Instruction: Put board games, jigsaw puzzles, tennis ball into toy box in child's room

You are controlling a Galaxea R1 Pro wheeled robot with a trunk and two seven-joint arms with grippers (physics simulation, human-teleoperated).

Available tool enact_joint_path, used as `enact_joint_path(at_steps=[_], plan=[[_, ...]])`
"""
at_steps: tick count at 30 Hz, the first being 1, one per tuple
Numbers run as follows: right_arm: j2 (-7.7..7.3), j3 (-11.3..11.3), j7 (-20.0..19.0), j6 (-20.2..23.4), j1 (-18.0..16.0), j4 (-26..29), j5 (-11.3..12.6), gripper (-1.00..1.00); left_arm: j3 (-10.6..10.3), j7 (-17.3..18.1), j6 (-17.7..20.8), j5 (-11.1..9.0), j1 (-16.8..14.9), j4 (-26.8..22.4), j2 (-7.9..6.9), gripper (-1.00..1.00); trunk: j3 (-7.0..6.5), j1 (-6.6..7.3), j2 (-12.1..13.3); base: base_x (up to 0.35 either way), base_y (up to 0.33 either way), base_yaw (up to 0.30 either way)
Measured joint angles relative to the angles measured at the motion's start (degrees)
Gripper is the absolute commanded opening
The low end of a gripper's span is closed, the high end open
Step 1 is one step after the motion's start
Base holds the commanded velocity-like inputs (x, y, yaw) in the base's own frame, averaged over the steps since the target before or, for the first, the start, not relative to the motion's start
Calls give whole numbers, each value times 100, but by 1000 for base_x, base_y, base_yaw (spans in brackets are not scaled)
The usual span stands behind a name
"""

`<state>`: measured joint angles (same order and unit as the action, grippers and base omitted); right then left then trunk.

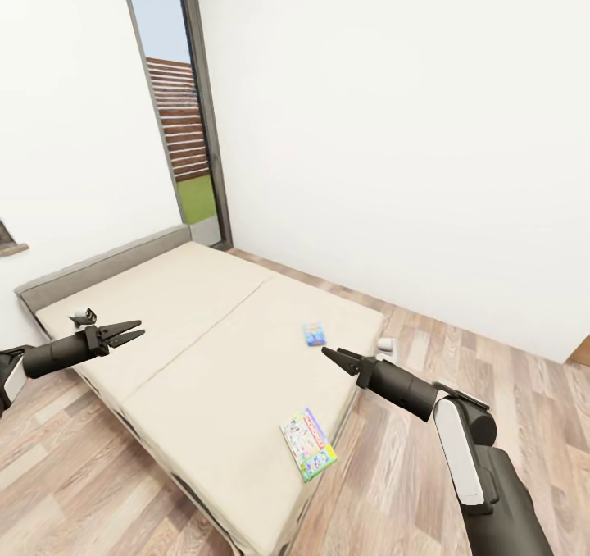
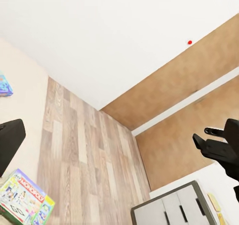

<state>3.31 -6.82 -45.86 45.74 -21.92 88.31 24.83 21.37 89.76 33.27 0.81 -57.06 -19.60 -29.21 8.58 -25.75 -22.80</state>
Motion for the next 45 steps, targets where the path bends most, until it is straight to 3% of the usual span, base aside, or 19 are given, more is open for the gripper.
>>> enact_joint_path(at_steps=[12,31,45], plan=[[0,-8,-5,9,0,6,-1,100,1,-1,3,-1,0,4,2,100,-49,0,0,0,-52,107],[1,-9,-6,9,0,1,-4,100,6,0,-4,1,0,4,15,100,-126,0,1,0,-96,218],[-1,-9,-11,9,1,1,-4,100,2,0,-4,2,0,5,34,100,-132,1,1,34,0,29]])
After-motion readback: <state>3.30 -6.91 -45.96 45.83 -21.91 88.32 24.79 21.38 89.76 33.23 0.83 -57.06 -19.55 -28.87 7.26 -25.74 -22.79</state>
